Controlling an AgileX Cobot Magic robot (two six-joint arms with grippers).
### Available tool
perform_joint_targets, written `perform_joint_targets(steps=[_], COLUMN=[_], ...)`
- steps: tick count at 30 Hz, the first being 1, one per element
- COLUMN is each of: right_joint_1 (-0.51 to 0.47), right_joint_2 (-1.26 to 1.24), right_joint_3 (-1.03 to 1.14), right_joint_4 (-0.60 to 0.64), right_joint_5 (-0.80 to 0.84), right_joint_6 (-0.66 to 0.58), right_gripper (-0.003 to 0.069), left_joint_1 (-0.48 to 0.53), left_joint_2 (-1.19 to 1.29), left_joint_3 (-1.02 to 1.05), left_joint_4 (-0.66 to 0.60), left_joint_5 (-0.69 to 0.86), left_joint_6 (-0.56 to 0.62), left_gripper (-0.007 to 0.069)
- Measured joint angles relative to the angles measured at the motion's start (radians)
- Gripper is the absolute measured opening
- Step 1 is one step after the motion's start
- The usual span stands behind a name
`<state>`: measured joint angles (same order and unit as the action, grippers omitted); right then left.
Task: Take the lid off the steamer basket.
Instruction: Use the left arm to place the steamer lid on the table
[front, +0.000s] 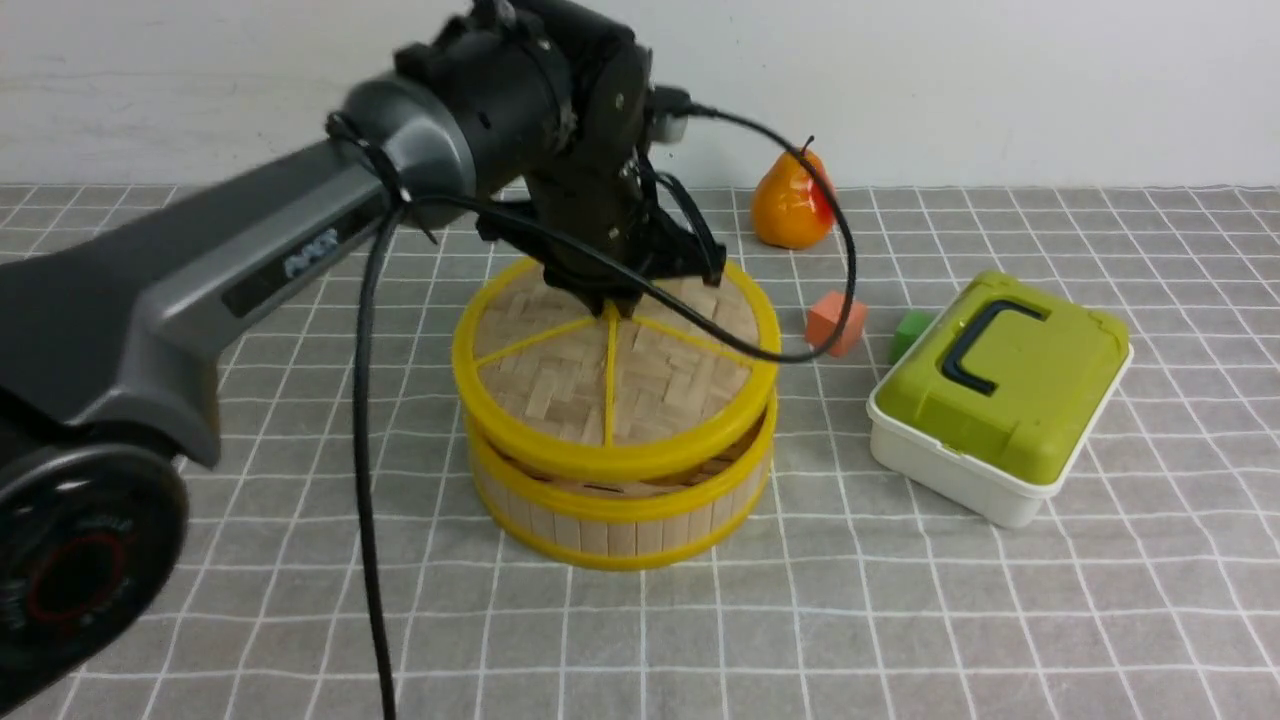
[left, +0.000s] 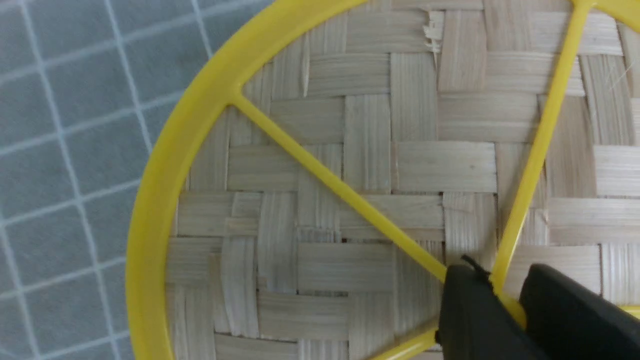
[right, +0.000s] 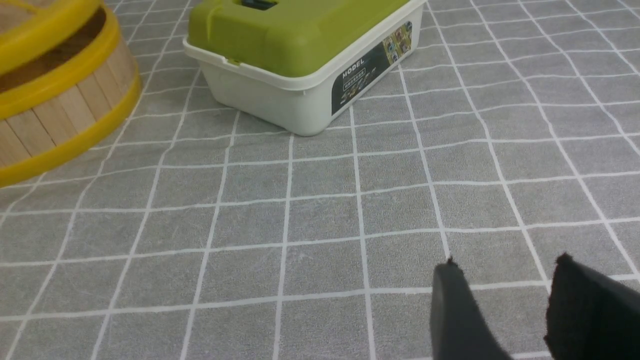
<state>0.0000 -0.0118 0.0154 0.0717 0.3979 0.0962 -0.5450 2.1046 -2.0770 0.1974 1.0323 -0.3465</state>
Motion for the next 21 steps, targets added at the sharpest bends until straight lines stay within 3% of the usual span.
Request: perform_joint_targets(steps=[8,12,18,21], right_joint_1=[0.000,0.000,0.000,0.000], right_joint_2=[0.000,0.000,0.000,0.000], right_joint_3=[0.000,0.000,0.000,0.000], right_joint_4=[0.000,0.000,0.000,0.000], right_joint_5=[0.000,0.000,0.000,0.000], right_joint_6=[0.000,0.000,0.000,0.000], right_gripper=[0.0242,0.0242,0.0242,0.0242], left_joint_1=[0.017,0.089,0.262,0.332], left_joint_2=[-0.257,-0.308,-0.313,-0.313], left_joint_3=[-0.002,-0.005,0.045,0.160], left_joint_4=[0.255,0.336,0.266,0.188], left_joint_5=[0.017,0.066,0.139,0.084], left_joint_6=[-0.014,-0.042,-0.085,-0.103], left_gripper=[0.0109,0.0109,0.0109,0.0109])
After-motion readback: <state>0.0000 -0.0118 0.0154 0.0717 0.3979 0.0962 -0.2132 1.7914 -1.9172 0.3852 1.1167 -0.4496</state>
